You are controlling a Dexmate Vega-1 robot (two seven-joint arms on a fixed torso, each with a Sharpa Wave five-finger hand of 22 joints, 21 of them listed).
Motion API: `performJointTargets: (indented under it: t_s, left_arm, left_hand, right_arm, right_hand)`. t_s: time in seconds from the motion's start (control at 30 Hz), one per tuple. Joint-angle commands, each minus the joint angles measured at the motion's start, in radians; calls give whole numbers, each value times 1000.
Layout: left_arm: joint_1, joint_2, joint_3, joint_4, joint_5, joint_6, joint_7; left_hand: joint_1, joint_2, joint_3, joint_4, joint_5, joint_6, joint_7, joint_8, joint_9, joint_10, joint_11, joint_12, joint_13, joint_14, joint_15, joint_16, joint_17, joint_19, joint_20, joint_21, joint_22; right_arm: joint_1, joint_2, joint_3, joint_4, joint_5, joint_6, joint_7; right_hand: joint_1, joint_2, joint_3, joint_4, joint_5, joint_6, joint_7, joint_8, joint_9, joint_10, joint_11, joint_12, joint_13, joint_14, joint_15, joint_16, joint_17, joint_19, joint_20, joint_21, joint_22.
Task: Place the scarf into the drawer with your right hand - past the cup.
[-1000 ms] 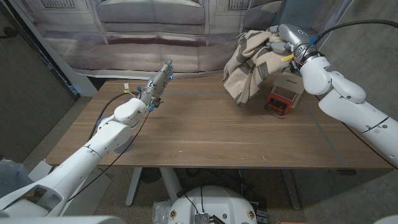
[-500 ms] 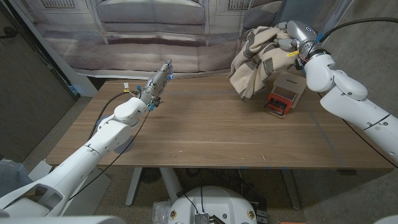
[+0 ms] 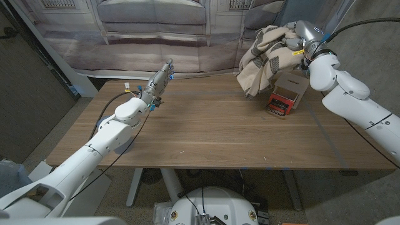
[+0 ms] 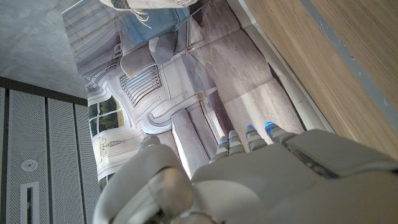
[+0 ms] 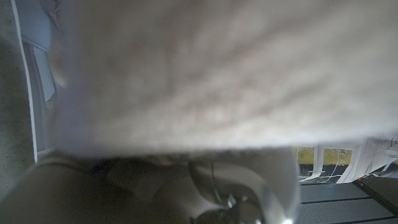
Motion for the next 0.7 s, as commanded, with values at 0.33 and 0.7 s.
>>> performJointTargets:
  t_s: [0.33,0.7]
  left_arm:
    - [-9,-3,5,7,3,10,0]
    - [-26,-6,16,12,10,17,-6]
  left_hand:
    - [3,15,-9,2,-5,6,-1,-4,4,-6,1,-2,4,-13,1,3,3,-9,0,0,5]
    - [4,15,-11,2,-5,7,-2,-4,4,-6,1,-1,4,-12,2,3,3,-10,0,0,5]
  right_arm:
    - [-18,-29,22,1,35,-121,-55]
    - [-15,-38,30,17,67,-183,-70]
  right_hand:
    - [34,27,13,0,5,4,-1,5,2,12,0,-5,8,10,-118,-1,9,-13,-145,21,1]
    - [37,27,16,-1,6,2,-2,5,4,13,1,-9,12,9,-118,-3,12,-17,-144,31,-1]
